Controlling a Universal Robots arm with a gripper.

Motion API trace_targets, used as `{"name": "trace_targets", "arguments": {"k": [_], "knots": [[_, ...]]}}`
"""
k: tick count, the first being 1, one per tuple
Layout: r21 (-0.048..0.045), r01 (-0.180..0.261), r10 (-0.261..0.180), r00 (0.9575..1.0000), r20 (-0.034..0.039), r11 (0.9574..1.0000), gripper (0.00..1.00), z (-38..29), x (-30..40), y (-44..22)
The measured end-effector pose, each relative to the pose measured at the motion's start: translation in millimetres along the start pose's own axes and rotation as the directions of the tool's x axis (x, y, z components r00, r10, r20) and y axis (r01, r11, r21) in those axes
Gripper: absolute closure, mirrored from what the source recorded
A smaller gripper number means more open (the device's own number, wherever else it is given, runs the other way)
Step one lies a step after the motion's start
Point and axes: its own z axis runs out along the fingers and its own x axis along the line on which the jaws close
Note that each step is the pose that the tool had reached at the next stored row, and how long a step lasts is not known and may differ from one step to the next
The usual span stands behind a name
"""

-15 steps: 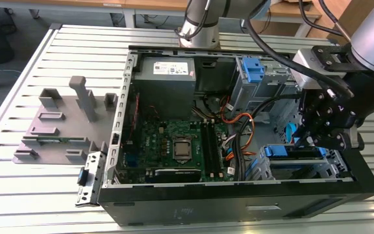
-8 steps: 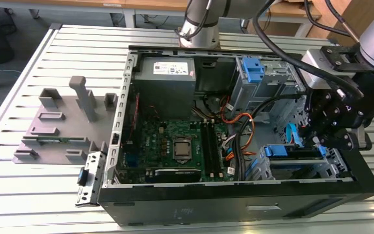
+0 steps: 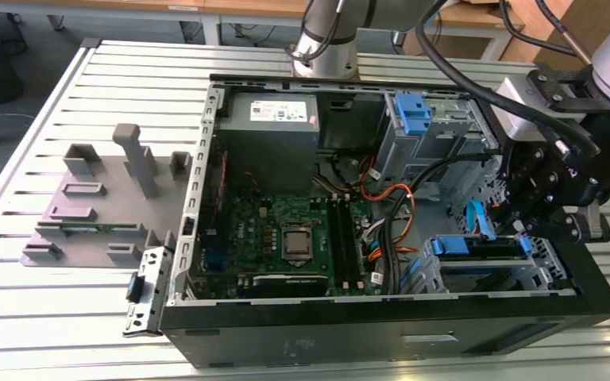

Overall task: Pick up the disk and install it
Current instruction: 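Insert the first disk wire, then insert the second disk wire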

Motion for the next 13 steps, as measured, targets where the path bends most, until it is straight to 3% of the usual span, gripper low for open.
{"name": "trace_targets", "arguments": {"k": [3, 5, 13], "knots": [[0.0000, 0.000, 0.000, 1.0000, -0.0001, 1.0000, 0.76, -0.3, 0.0, 0.0], [0.0000, 0.000, 0.000, 1.0000, -0.0002, 1.0000, 0.76, -6.9, -0.2, -0.1], [0.0000, 0.000, 0.000, 1.0000, -0.0004, 1.0000, 0.76, -8.0, -0.2, -0.1]]}}
